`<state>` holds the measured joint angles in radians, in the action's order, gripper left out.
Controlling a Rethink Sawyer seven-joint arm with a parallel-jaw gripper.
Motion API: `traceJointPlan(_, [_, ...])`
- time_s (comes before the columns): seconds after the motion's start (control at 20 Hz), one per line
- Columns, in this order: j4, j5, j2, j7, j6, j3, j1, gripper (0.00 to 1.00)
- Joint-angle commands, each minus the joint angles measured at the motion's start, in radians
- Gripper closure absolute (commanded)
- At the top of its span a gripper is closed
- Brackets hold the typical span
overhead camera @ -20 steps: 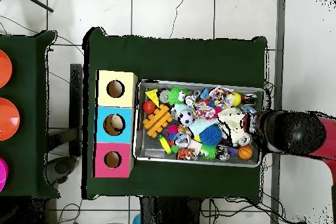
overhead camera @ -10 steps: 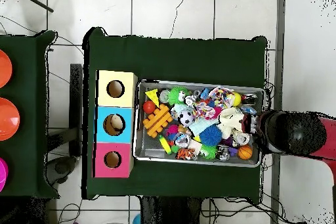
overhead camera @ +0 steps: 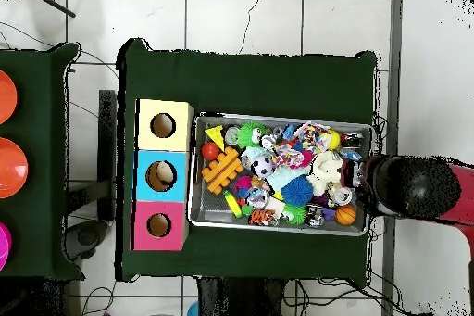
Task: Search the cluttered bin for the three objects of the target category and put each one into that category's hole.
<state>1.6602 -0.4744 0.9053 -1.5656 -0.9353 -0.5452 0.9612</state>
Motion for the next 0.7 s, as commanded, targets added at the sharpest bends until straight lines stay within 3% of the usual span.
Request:
traceJointPlan(0.05, [0.074, 0.002, 0.032, 0.094, -0.035, -0.037, -0.059, 0.0])
traceJointPlan(0.35, [0.141, 0.012, 0.031, -0.034, 0.052, -0.005, -0.123, 0.0])
traceJointPlan(0.7, [0.17, -0.016, -0.012, -0.068, 0.162, 0.03, -0.141, 0.0])
